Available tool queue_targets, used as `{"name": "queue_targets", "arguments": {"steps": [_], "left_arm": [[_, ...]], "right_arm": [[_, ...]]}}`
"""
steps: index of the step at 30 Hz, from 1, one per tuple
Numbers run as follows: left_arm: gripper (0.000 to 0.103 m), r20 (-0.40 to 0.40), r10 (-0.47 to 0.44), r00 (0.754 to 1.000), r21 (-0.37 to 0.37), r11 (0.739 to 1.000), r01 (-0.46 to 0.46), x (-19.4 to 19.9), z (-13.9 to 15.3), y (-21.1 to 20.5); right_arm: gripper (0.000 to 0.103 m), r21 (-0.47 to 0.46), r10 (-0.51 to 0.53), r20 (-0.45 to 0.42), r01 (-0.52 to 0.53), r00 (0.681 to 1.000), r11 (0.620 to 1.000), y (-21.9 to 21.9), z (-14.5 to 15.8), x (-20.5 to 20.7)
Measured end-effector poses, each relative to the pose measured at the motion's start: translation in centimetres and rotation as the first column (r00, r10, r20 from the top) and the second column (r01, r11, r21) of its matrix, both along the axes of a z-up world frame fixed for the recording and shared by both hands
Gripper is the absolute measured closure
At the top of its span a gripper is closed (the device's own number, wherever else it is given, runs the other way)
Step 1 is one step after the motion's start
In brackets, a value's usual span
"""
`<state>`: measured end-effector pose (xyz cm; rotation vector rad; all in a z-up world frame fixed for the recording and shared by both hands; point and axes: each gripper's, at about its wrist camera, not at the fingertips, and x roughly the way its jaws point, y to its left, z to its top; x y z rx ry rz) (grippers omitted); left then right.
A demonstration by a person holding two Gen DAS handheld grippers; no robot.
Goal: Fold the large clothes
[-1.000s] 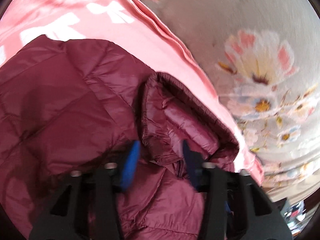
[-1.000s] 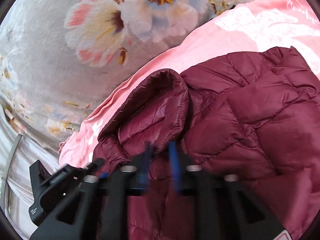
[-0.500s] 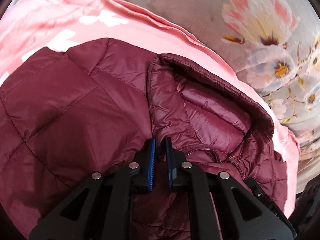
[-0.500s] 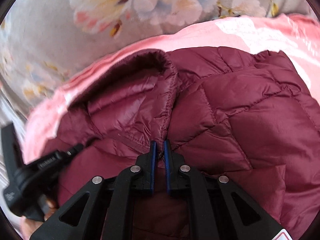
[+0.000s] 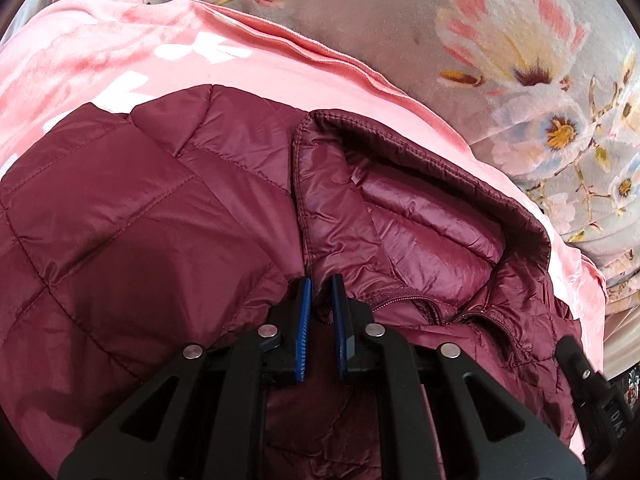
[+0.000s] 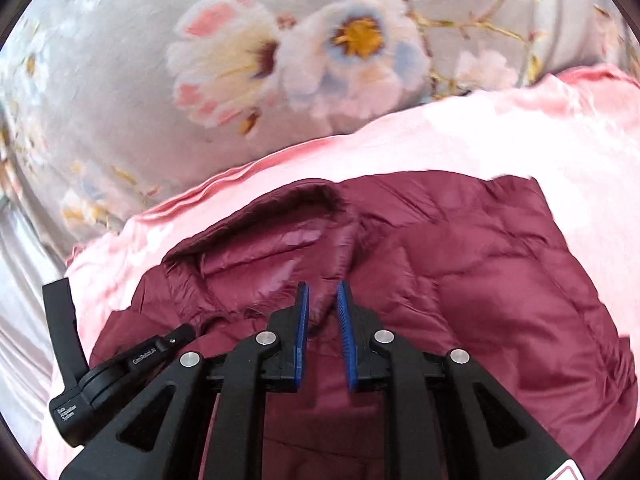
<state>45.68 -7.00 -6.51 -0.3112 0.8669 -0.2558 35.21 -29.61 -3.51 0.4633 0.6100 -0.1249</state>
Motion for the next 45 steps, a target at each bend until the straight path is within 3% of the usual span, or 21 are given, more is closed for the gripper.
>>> {"name": "queue_targets", "arguments": {"steps": [5,9,13,20,24,26,28,30,32,34,36,39,45], "left_arm": [[0.092,-0.001,0.001,1.0,-0.003,1.0,-0.001,0.0,0.0,0.0],[0.092,-0.002,0.002,1.0,-0.005,1.0,-0.002,0.0,0.0,0.0],[0.092,-0.001,0.002,1.0,0.002,1.0,-0.002,0.0,0.0,0.0],[0.092,0.004,0.004,1.0,0.029,1.0,-0.004,0.0,0.0,-0.4],[0.092,0.005,0.01,1.0,0.01,1.0,-0.01,-0.1,0.0,-0.1],[0.091,0.009,0.016,1.0,-0.039,0.999,-0.015,-0.2,0.0,0.6],[0.091,0.013,0.02,1.0,-0.073,0.997,-0.019,-0.9,0.3,1.3],[0.086,0.028,0.017,0.999,-0.045,0.999,-0.016,-2.6,1.1,1.7],[0.057,0.065,-0.004,0.998,-0.03,1.0,0.006,-5.4,2.5,2.8],[0.038,0.086,-0.006,0.996,-0.016,1.0,0.008,-8.4,3.8,4.5],[0.036,0.096,-0.01,0.995,-0.022,1.0,0.012,-11.4,4.7,6.8],[0.036,0.064,0.012,0.998,-0.026,1.0,-0.01,-14.8,4.9,10.3],[0.036,0.04,0.078,0.996,0.009,0.997,-0.078,-20.3,4.4,15.4]], "right_arm": [[0.096,-0.017,0.04,-0.114,-0.042,0.993,0.999,1.0,-2.1,2.0],[0.098,-0.009,0.051,-0.165,-0.053,0.985,0.999,0.8,-2.9,2.5],[0.099,-0.059,0.047,-0.198,-0.059,0.979,0.996,1.5,-3.2,2.8],[0.099,-0.114,0.035,-0.215,-0.06,0.976,0.992,2.0,-3.3,3.1],[0.098,-0.005,0.058,-0.163,-0.06,0.985,0.998,0.8,-3.4,2.6],[0.094,0.069,0.064,-0.087,-0.058,0.994,0.996,-0.3,-3.0,1.4],[0.088,0.054,0.048,-0.048,-0.046,0.998,0.997,-0.5,-2.1,-0.3],[0.082,0.023,0.055,-0.047,-0.054,0.997,0.998,-0.1,-1.2,-2.6],[0.079,0.016,0.081,-0.028,-0.081,0.996,0.997,0.2,-0.3,-5.7],[0.074,-0.004,0.085,0.004,-0.085,0.996,0.996,0.1,0.8,-10.1],[0.063,-0.013,0.079,0.032,-0.079,0.996,0.997,-0.3,1.5,-13.8],[0.057,-0.018,0.056,0.054,-0.055,0.997,0.998,-0.9,2.1,-19.4],[0.056,-0.028,0.025,0.025,-0.024,0.999,0.999,-0.8,1.8,-25.8]]}}
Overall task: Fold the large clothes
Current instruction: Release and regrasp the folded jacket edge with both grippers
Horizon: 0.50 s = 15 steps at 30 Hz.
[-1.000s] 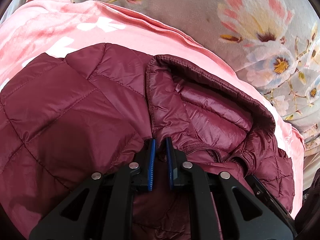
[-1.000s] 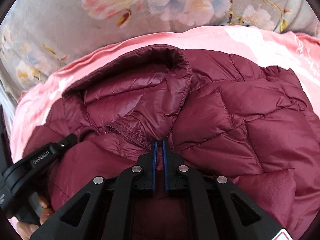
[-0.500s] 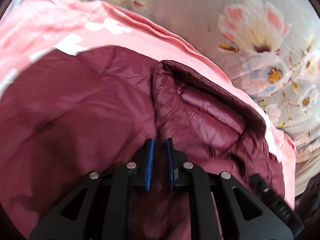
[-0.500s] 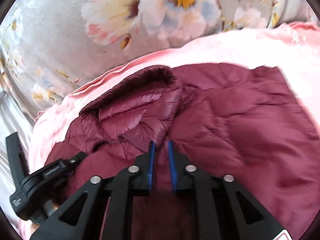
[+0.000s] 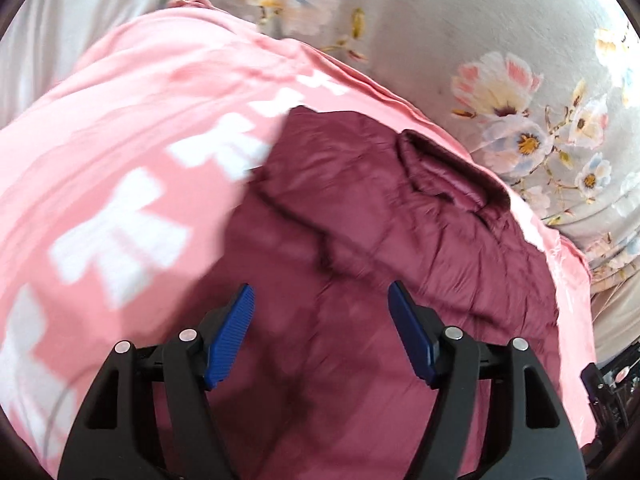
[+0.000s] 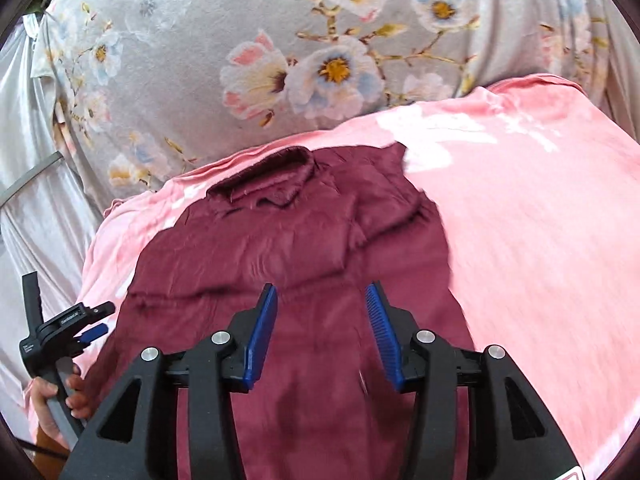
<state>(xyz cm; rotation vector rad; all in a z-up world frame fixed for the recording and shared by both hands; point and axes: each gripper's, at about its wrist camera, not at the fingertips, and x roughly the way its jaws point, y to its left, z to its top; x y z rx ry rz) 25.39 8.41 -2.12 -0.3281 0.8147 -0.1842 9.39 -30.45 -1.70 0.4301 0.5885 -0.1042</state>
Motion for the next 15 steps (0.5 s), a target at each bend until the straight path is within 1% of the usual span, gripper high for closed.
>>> {"name": "queue_targets", "arguments": {"steps": [3,6,7,9,11,15], "left_arm": [[0.036,0.002,0.005,1.0,0.012,1.0,-0.005,-1.7,0.3,0.8],[0.036,0.021,-0.019,1.0,-0.013,1.0,0.02,-1.0,2.0,0.0],[0.036,0.032,-0.031,0.999,-0.032,0.999,0.033,-0.3,2.8,-0.6],[0.036,0.041,-0.043,0.998,-0.068,0.997,0.046,1.3,4.0,-1.8],[0.036,0.046,-0.046,0.998,-0.114,0.992,0.051,3.8,5.2,-3.4],[0.036,0.051,-0.051,0.997,-0.17,0.984,0.059,9.1,6.9,-7.2]], "right_arm": [[0.056,0.006,0.026,-0.018,-0.026,0.999,1.0,0.7,-0.4,0.0],[0.056,0.036,0.064,0.007,-0.064,0.998,0.997,1.4,0.6,2.0],[0.056,0.047,0.075,0.02,-0.076,0.997,0.996,1.6,0.9,2.6],[0.054,0.091,0.1,0.054,-0.105,0.994,0.99,1.8,2.1,5.6],[0.053,0.133,0.105,0.08,-0.115,0.991,0.984,1.9,3.0,8.7],[0.053,0.23,0.092,0.12,-0.118,0.988,0.966,0.6,3.9,16.0]]}}
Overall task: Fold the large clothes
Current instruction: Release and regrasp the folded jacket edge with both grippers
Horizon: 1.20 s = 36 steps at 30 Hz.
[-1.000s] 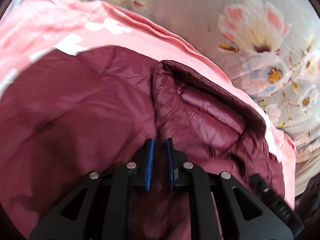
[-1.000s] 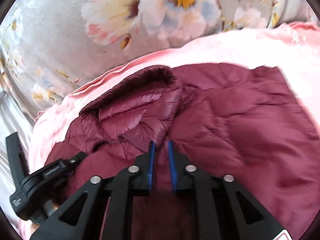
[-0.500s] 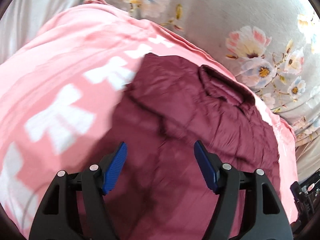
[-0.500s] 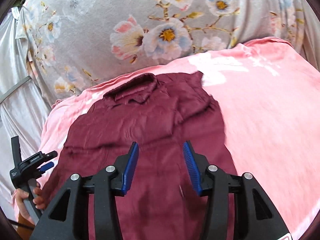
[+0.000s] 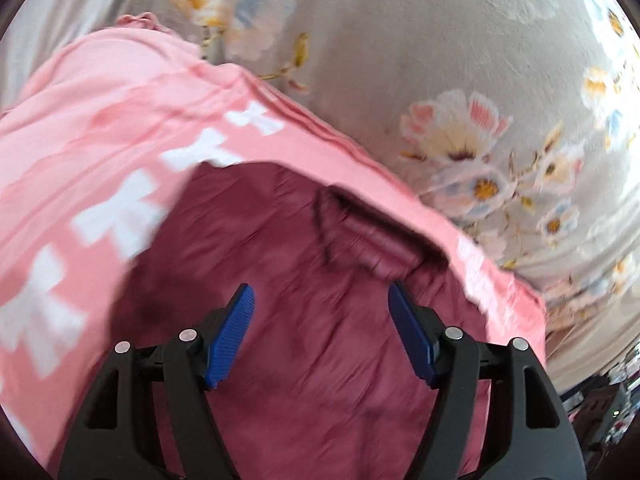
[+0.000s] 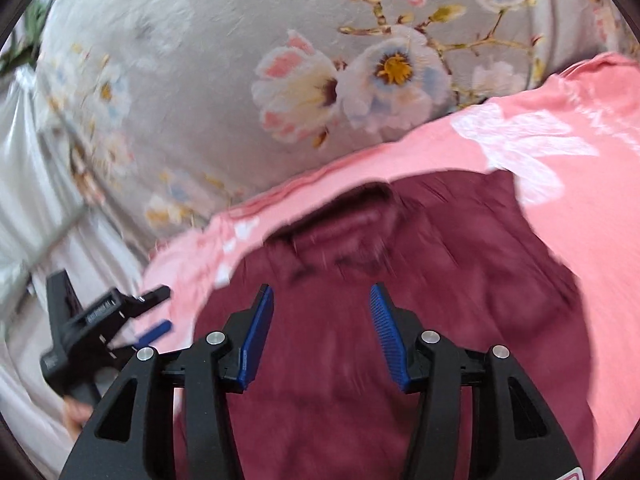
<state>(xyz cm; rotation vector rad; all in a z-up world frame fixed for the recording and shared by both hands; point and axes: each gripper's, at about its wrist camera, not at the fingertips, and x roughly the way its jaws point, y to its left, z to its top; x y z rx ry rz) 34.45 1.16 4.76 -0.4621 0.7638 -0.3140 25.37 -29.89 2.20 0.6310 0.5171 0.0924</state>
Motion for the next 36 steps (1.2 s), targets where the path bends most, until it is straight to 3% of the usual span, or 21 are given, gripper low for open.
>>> {"name": "queue_targets", "arguments": {"steps": [7,16,17,18,19,20,21,22,25,28,30,32,36], "left_arm": [[0.036,-0.067,0.024,0.997,-0.04,0.999,-0.027,10.0,-2.0,-5.0],[0.036,-0.106,0.081,0.991,0.045,0.996,-0.077,17.1,-5.4,-8.1],[0.037,-0.107,0.079,0.991,0.048,0.996,-0.074,17.5,-5.5,-8.3],[0.037,-0.109,0.078,0.991,0.057,0.996,-0.072,17.8,-5.7,-8.4],[0.039,-0.113,0.083,0.99,0.082,0.994,-0.074,18.2,-6.0,-8.7],[0.044,-0.118,0.083,0.989,0.105,0.992,-0.071,18.4,-6.3,-8.9],[0.047,-0.134,0.08,0.988,0.144,0.988,-0.061,18.7,-6.8,-9.2],[0.053,-0.149,0.077,0.986,0.164,0.985,-0.052,18.9,-7.3,-9.2],[0.055,-0.185,0.066,0.98,0.218,0.976,-0.025,18.9,-9.1,-9.1],[0.055,-0.181,0.061,0.982,0.256,0.966,-0.013,18.4,-10.9,-9.2],[0.055,-0.154,0.059,0.986,0.294,0.956,-0.011,17.9,-11.2,-9.7],[0.055,-0.129,0.053,0.99,0.336,0.942,-0.007,17.5,-11.3,-10.2],[0.055,-0.103,0.052,0.993,0.314,0.949,-0.017,17.0,-11.7,-9.8]], "right_arm": [[0.052,0.192,-0.056,-0.039,0.063,0.998,0.979,-3.7,-2.2,10.9],[0.052,0.425,-0.076,-0.115,0.118,0.99,0.898,-7.0,-6.9,17.9],[0.054,0.439,-0.07,-0.118,0.115,0.991,0.891,-7.1,-7.1,18.5],[0.063,0.441,-0.07,-0.117,0.115,0.991,0.89,-7.1,-7.3,18.8],[0.073,0.431,-0.066,-0.112,0.109,0.991,0.896,-7.1,-7.2,18.9],[0.094,0.383,-0.049,-0.117,0.091,0.992,0.919,-6.7,-6.9,19.0],[0.1,0.331,-0.037,-0.125,0.077,0.991,0.941,-6.4,-6.5,18.8],[0.1,0.249,-0.034,-0.139,0.068,0.99,0.966,-5.9,-6.0,18.3],[0.1,0.03,-0.061,-0.212,0.069,0.975,0.997,-5.0,-6.6,17.8],[0.103,0.01,-0.045,-0.302,0.05,0.952,0.999,-5.1,-8.6,18.1],[0.103,-0.008,-0.062,-0.287,0.062,0.956,0.998,-5.0,-8.0,17.3],[0.103,-0.035,-0.091,-0.207,0.085,0.974,0.996,-4.6,-6.2,15.7],[0.103,-0.084,-0.074,-0.081,0.067,0.994,0.994,-3.0,-2.3,15.0]]}}
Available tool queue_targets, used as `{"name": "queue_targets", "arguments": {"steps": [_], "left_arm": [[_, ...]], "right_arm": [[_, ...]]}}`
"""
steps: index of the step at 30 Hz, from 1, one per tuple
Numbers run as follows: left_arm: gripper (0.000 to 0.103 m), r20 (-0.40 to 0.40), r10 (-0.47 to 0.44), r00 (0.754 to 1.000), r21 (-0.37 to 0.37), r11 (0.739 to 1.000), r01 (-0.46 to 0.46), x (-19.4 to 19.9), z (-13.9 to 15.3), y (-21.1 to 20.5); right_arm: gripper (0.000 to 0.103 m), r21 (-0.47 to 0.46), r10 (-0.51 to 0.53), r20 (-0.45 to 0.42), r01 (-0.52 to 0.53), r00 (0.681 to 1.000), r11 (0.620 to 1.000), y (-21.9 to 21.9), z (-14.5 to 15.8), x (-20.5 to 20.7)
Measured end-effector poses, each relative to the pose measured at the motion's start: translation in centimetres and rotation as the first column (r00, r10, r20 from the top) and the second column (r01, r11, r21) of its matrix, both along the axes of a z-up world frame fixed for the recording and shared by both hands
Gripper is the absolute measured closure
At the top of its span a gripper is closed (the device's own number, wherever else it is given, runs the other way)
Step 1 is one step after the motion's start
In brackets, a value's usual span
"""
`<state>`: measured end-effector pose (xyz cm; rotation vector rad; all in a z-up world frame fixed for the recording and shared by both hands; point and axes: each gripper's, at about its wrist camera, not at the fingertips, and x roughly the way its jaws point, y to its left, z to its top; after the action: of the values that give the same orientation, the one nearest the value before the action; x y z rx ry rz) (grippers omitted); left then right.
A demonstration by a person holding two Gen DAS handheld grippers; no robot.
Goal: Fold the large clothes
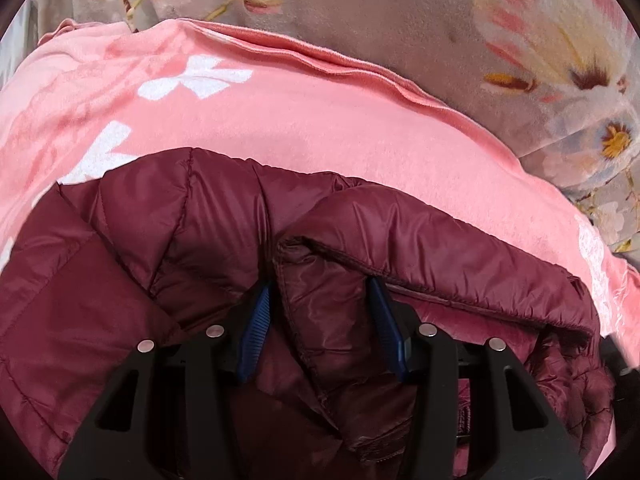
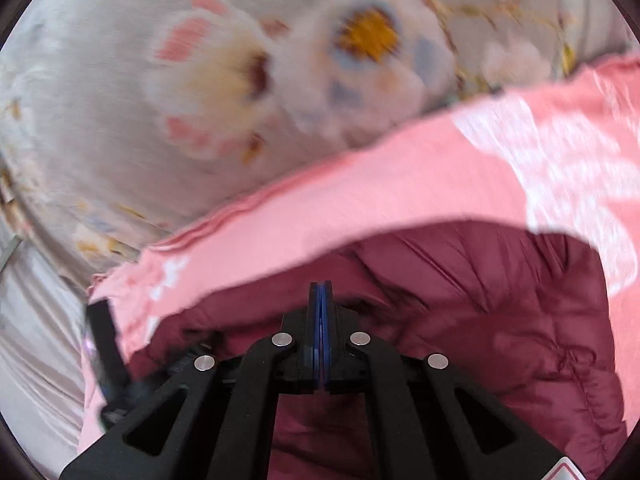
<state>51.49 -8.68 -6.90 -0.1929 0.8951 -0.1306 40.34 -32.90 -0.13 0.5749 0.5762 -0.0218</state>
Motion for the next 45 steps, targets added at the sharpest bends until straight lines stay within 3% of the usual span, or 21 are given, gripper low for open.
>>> {"name": "queue_targets", "arguments": {"steps": [3,10,18,22,25,27,31,33,35,41,45], "left_arm": [[0.055,0.008,0.001,1.0,-0.003,1.0,-0.001,0.1,0.0,0.0],[0.055,0.021,-0.001,1.0,-0.014,1.0,0.001,0.2,-0.1,-0.1],[0.055,0.022,0.001,1.0,-0.048,0.999,0.001,0.2,-0.5,0.3],[0.055,0.022,0.004,1.0,-0.047,0.999,-0.003,0.3,-0.6,0.3],[0.055,0.027,0.005,1.0,-0.052,0.999,-0.003,0.1,-0.4,0.5],[0.055,0.028,0.0,1.0,-0.077,0.997,0.002,-1.6,0.3,1.5],[0.053,0.048,-0.035,0.998,-0.132,0.99,0.041,-7.9,2.6,5.2],[0.048,0.054,-0.054,0.997,-0.14,0.988,0.061,-11.1,3.5,7.1],[0.037,0.052,-0.061,0.997,-0.151,0.986,0.068,-15.8,4.4,10.1],[0.024,0.038,-0.011,0.999,-0.157,0.987,0.016,-27.1,5.7,18.8],[0.024,-0.007,0.053,0.999,-0.126,0.991,-0.053,-32.1,4.4,23.6]], "right_arm": [[0.103,-0.047,0.016,-0.058,-0.019,0.998,0.999,1.0,-0.3,2.4],[0.103,-0.075,0.013,-0.23,-0.031,0.973,0.997,1.1,-5.6,5.2],[0.103,-0.227,-0.023,-0.27,-0.04,0.963,0.973,2.7,-6.4,6.2],[0.103,-0.201,-0.024,-0.261,-0.03,0.965,0.979,2.4,-6.6,6.8],[0.1,-0.166,-0.013,-0.193,-0.019,0.981,0.986,2.0,-5.6,5.0],[0.088,-0.166,-0.022,-0.12,0.002,0.993,0.986,2.2,-3.8,1.4],[0.082,-0.147,0.076,0.01,-0.074,0.997,0.986,2.6,-0.5,-9.6],[0.064,-0.173,0.093,0.045,-0.084,0.995,0.981,2.7,0.5,-15.4],[0.055,-0.198,0.107,0.061,-0.093,0.992,0.976,3.0,0.9,-21.2],[0.037,-0.257,0.029,0.014,-0.025,0.999,0.966,1.8,-1.4,-37.0],[0.035,-0.177,-0.073,-0.057,0.062,0.996,0.982,-0.3,-5.0,-43.3]]}}
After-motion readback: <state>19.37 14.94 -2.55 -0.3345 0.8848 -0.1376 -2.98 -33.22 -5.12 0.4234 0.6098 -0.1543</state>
